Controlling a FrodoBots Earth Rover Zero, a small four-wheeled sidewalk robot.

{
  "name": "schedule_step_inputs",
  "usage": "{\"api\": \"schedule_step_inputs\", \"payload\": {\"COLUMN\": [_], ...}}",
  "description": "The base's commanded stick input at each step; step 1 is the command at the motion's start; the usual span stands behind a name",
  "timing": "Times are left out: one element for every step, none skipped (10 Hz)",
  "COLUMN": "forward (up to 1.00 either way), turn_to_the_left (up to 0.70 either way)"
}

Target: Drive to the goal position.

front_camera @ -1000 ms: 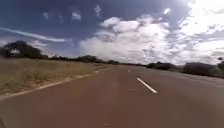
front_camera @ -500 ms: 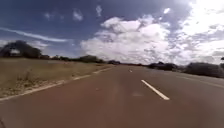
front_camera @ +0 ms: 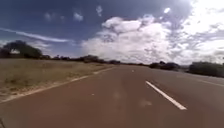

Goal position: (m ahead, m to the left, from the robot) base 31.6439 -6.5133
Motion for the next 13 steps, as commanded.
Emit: {"api": "schedule_step_inputs", "payload": {"forward": [1.0,1.0,1.0,1.0,1.0,1.0,1.0,1.0,1.0,1.0,1.0,1.0,1.0], "turn_to_the_left": [0.0,0.0,0.0,0.0,0.0,0.0,0.0,0.0,0.0,0.0,0.0,0.0,0.0]}}
